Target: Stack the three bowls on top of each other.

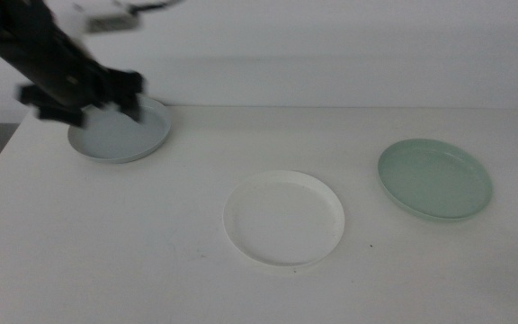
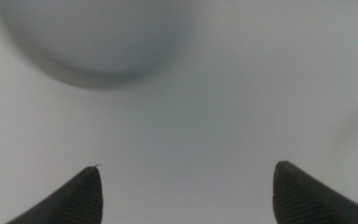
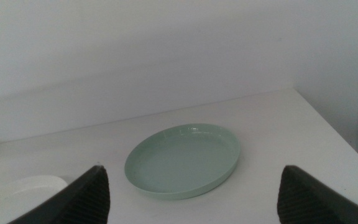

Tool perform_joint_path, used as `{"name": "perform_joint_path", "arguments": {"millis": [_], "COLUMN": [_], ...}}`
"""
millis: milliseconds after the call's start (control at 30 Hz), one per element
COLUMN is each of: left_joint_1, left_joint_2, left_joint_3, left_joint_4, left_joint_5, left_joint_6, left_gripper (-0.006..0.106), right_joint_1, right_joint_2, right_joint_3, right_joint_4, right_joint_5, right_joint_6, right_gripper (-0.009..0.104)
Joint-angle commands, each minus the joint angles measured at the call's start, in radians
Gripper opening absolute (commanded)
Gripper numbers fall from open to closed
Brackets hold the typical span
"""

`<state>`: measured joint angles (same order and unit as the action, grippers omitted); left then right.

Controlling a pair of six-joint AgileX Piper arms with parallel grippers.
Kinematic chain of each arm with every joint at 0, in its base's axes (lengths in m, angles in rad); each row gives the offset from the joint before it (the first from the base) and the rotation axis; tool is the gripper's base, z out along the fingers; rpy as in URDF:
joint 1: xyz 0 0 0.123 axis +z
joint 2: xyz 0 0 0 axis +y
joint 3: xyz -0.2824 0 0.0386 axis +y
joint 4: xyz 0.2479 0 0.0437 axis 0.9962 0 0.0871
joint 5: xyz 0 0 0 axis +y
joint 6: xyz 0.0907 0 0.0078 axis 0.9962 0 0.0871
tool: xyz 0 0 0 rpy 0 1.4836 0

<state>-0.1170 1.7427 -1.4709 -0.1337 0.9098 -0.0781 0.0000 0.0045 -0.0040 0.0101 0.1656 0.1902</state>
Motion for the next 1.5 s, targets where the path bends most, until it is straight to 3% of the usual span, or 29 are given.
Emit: {"name": "perform_joint_path", "arguments": {"millis": [0,267,900,1333,1467], "left_joint_1": [0.068,0.206,0.256,0.248,0.248], "left_joint_2": [0.036,0.231,0.479,0.556,0.582], "left_joint_3": [-0.097,-0.296,-0.301,-0.301,-0.301], "left_joint_4": [0.071,0.165,0.08,0.025,0.023], "left_joint_5": [0.059,-0.001,-0.336,-0.385,-0.387], "left_joint_6": [0.004,0.064,0.133,0.16,0.16], "left_gripper": [0.094,0.094,0.094,0.094,0.087], "right_joint_1": [-0.003,-0.003,-0.003,-0.003,-0.003], "right_joint_2": [-0.004,-0.004,-0.004,-0.004,-0.004], "right_joint_3": [0.004,0.004,0.004,0.004,0.004], "right_joint_4": [-0.01,-0.01,-0.01,-0.01,-0.01], "right_joint_5": [-0.007,-0.007,-0.007,-0.007,-0.007], "right_joint_6": [-0.004,-0.004,-0.004,-0.004,-0.004], "right_gripper": [0.092,0.092,0.092,0.092,0.092]}}
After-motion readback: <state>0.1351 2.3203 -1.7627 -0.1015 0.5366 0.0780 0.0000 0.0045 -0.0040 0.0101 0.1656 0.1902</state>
